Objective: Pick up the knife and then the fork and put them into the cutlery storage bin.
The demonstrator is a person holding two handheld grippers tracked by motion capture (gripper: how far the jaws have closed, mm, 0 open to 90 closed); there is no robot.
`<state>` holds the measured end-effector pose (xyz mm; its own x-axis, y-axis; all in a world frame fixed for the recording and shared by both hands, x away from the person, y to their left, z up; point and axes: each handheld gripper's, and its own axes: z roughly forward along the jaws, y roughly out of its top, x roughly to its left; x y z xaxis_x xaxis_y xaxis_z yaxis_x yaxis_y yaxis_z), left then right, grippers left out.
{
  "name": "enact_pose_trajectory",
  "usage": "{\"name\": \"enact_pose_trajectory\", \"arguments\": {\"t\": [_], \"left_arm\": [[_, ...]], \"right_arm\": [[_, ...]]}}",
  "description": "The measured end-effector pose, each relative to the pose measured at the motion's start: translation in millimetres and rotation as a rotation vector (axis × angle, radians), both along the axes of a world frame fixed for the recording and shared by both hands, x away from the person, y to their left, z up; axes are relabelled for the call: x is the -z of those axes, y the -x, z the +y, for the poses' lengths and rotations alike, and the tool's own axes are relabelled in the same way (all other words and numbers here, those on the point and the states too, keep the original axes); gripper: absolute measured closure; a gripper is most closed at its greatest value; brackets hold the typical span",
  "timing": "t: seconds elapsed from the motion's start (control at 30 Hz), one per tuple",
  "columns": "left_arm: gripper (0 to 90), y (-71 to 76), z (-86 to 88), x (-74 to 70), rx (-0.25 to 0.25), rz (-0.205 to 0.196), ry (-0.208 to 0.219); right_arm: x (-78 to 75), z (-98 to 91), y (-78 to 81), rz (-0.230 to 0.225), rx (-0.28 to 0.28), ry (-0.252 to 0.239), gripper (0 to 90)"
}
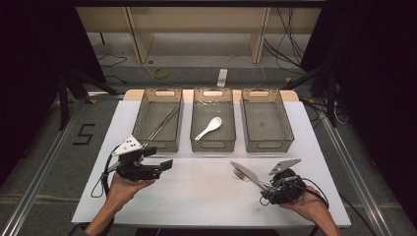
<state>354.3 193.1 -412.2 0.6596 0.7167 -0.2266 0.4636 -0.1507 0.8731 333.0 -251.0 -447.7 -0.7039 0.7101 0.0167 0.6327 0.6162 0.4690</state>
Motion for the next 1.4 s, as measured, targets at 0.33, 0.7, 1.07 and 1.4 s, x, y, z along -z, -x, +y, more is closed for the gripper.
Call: {"name": "enact_pose_trajectory", "arguments": {"t": [0.33,0.7,1.07,1.4], "left_arm": [[15.8,3.0,-1.8,-1.4,0.028,-0.012,0.003],[15.8,10.2,-1.5,-2.0,0.037,-0.012,-0.008],[15.8,12.2,0.0,-2.4,0.034,-0.011,-0.004],[15.9,12.8,-1.9,-2.3,0.034,-0.011,0.004]], "right_arm": [[5.0,2.1,-3.5,0.037,-0.008,0.033,55.0],[5.5,5.6,-6.3,0.059,-0.011,0.051,61.5],[9.6,8.8,-8.8,0.060,-0.013,0.107,71.5],[11.1,12.8,-15.0,0.089,-0.016,0.132,75.8]]}}
